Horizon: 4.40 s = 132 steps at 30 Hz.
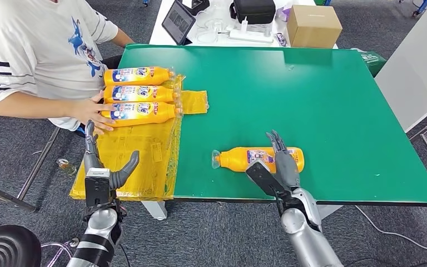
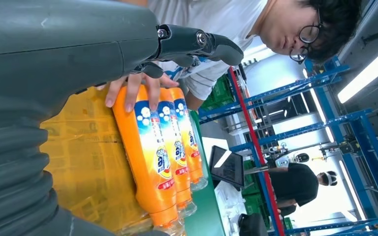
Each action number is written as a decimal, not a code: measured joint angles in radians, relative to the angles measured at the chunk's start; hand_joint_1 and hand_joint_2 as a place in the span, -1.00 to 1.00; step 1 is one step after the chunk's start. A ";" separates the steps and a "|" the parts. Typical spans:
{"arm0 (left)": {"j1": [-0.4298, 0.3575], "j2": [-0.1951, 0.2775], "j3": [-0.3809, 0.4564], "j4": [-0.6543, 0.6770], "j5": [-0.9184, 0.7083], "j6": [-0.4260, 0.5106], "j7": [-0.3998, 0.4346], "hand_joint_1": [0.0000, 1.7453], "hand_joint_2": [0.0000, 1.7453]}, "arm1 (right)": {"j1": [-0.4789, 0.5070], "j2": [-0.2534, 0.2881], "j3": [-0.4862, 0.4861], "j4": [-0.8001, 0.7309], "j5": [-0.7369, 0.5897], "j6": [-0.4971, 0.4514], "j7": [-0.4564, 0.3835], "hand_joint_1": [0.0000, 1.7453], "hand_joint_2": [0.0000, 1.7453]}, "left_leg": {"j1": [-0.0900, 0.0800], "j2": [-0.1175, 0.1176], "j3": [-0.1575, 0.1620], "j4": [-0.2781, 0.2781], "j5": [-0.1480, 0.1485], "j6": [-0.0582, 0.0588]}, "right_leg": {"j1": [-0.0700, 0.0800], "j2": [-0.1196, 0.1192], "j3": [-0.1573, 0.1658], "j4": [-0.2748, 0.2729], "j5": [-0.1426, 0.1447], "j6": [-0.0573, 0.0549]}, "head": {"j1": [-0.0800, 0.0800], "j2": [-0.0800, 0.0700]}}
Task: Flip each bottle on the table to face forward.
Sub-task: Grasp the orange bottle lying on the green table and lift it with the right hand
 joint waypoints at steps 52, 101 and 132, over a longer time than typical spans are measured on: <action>-0.098 -0.020 -0.068 0.175 -0.007 -0.110 0.000 -1.00 1.00 | -0.452 -0.138 0.103 0.484 -0.113 0.505 0.006 -1.00 1.00 | 0.000 0.000 -0.001 0.001 0.001 0.001 | 0.000 0.000 0.000 0.000 0.001 0.000 | 0.000 0.000; -0.095 -0.028 -0.055 0.249 0.002 -0.135 0.000 -1.00 1.00 | -0.462 -0.326 0.473 0.433 -0.131 0.563 0.160 1.00 1.00 | 0.000 0.000 0.001 0.001 0.001 0.001 | 0.000 0.000 0.001 0.000 0.001 0.000 | 0.000 0.000; -0.007 -0.096 -0.023 0.128 0.358 -0.581 0.215 -1.00 1.00 | 0.019 0.047 -0.067 -0.237 -0.166 -0.349 -0.255 1.00 1.00 | 0.000 -0.004 -0.004 0.001 0.000 0.000 | 0.000 -0.002 -0.002 0.000 0.000 0.000 | 0.000 0.000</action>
